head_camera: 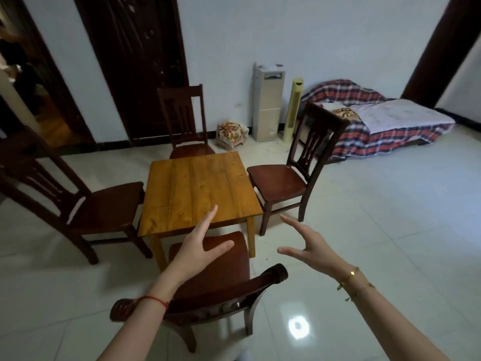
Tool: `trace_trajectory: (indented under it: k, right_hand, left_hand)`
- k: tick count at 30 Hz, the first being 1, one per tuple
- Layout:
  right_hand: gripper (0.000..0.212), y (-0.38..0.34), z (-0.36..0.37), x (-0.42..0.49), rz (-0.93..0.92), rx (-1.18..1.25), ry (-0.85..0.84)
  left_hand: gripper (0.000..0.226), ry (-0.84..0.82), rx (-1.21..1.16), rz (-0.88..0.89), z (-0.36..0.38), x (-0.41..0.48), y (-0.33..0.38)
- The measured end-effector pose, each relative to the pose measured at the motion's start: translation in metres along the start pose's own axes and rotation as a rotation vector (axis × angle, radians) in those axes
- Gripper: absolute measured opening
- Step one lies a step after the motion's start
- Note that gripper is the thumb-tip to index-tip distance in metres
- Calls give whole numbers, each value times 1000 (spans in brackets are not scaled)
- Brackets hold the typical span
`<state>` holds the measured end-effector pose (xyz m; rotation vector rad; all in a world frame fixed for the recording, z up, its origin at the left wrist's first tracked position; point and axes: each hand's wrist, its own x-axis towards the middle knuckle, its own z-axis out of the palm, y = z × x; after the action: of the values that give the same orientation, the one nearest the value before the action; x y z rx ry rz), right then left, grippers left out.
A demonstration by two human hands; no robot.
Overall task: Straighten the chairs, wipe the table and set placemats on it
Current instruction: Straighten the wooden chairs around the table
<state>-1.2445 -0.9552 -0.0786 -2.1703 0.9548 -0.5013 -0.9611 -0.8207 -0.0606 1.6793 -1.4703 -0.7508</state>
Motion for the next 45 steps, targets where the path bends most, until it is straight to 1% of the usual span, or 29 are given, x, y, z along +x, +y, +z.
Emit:
trace_trajectory:
  k: [3,5,7,10,14,20,24,29,37,45]
  right_hand:
    - [88,20,-34,-8,27,-5,63]
    - [83,35,-58,-15,48,-12,118]
    - [77,50,-84,-23,73,-8,172]
    - [76,80,-126,-29,113,-15,220]
    - [79,132,-189,-26,141,-24,252]
    - [84,199,-282,-1,151,-50,230]
    - [83,235,-336,22,160,-54,232]
    - [83,271,-380,57,135,-27,226]
    - [85,315,-420,126,55,-14,123]
    - [82,385,-480,198,-30,-12,16]
  left_hand:
    - [91,-45,15,62,24,37,26]
    - [88,-86,3,87,43,64,43]
    - [88,-118,-7,116,65,92,59]
    - [88,-149,-6,162,102,135,83]
    - [92,-194,-34,210,163,197,118]
    - [93,-229,-82,264,254,289,173]
    - [89,-222,-87,277,292,336,201]
    - [86,-176,-68,246,317,385,214]
    - [88,-80,-6,205,346,442,224]
    - [87,55,40,122,392,509,243]
